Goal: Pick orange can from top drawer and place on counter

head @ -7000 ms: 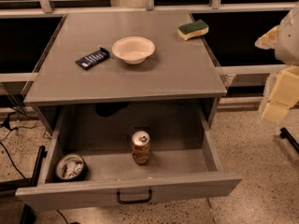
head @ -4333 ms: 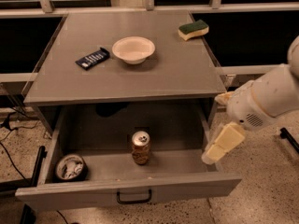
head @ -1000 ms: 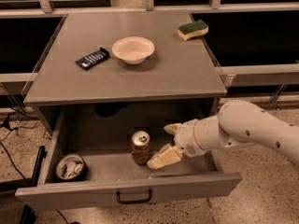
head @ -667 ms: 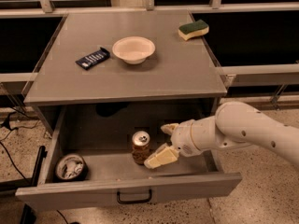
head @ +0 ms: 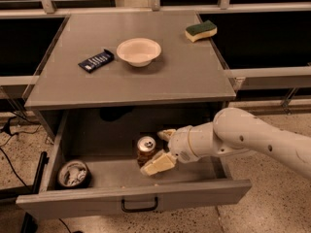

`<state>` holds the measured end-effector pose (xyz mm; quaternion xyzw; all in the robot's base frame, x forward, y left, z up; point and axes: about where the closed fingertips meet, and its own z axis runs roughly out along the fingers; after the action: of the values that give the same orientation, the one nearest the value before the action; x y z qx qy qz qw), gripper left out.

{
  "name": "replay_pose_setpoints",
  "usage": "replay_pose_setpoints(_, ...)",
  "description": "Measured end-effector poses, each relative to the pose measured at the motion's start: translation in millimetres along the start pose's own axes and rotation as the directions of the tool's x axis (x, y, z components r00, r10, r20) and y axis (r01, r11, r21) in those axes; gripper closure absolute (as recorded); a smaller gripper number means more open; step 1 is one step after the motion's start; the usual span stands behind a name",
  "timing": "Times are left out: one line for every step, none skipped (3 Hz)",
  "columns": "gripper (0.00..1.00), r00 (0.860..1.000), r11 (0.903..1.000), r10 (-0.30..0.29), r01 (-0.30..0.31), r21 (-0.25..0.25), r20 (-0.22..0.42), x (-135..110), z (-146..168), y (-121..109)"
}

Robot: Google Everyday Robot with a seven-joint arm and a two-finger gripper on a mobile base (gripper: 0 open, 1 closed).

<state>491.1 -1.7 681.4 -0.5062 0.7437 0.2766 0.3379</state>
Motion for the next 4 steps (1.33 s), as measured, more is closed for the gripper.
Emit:
replay_pose_setpoints(0.23,1.0,0.9994,-0.018,0.019,-0.029,0.026,-9.4,15.4,5.8)
replay_pose_setpoints(0.23,0.999,0.9986,-0.03,0.032,-0.042,0.045,-17.0,23.0,8.8)
replay_pose_setpoints(0.42,0.999,0.9986,-0.03,0.032,-0.042,0.045,-17.1,23.0,8.8)
replay_pose_setpoints(0.66,0.999,0.9986,-0.03,0.032,-0.042,0.045,-17.1,23.1,8.9)
